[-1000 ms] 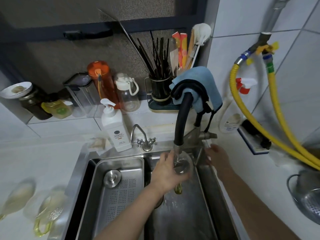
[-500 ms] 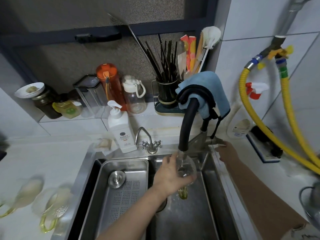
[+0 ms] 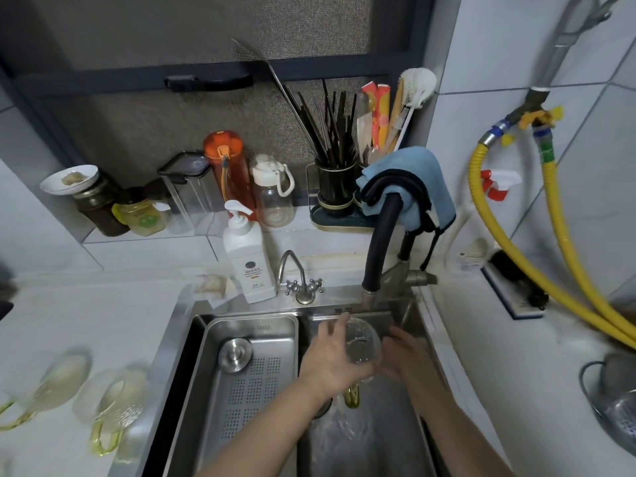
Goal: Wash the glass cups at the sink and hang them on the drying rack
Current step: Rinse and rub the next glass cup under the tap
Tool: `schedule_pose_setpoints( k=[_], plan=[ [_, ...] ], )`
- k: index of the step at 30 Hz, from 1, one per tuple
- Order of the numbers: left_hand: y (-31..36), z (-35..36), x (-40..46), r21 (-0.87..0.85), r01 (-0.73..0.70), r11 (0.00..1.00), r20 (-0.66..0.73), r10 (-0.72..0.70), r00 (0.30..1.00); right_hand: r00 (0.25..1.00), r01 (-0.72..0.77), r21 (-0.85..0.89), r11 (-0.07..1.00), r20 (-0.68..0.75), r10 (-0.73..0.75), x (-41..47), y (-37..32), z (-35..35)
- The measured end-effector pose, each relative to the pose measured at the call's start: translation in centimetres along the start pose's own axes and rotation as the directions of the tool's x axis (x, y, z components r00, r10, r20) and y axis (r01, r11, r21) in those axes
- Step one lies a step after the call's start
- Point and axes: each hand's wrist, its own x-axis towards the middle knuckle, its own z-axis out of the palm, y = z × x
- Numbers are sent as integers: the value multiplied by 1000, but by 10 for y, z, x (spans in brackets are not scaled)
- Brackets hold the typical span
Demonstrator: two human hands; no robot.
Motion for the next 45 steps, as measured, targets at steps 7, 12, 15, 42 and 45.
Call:
schedule_pose_setpoints(
  k=[7, 12, 15, 42, 45],
  plan=[
    [-11, 7, -31, 57, -42, 998, 20, 40, 999, 980, 190, 108, 976, 40, -195, -68, 24, 26],
    [-16, 5, -50, -117, -136, 984, 20, 139, 990, 951, 305, 119, 945, -92, -295, -98, 25, 31],
    [-20, 0, -58, -347, -115, 931, -5, 121, 993, 939, 332, 149, 931, -148, -311, -110, 31, 28],
    [-8, 33, -158, -980, 95, 176, 70, -141, 988, 886, 460, 153, 875, -21, -463, -176, 59, 1],
    [-17, 28, -174, -991, 45, 129, 19, -195, 981, 879, 467, 148, 872, 30, -475, -185, 60, 14]
  ],
)
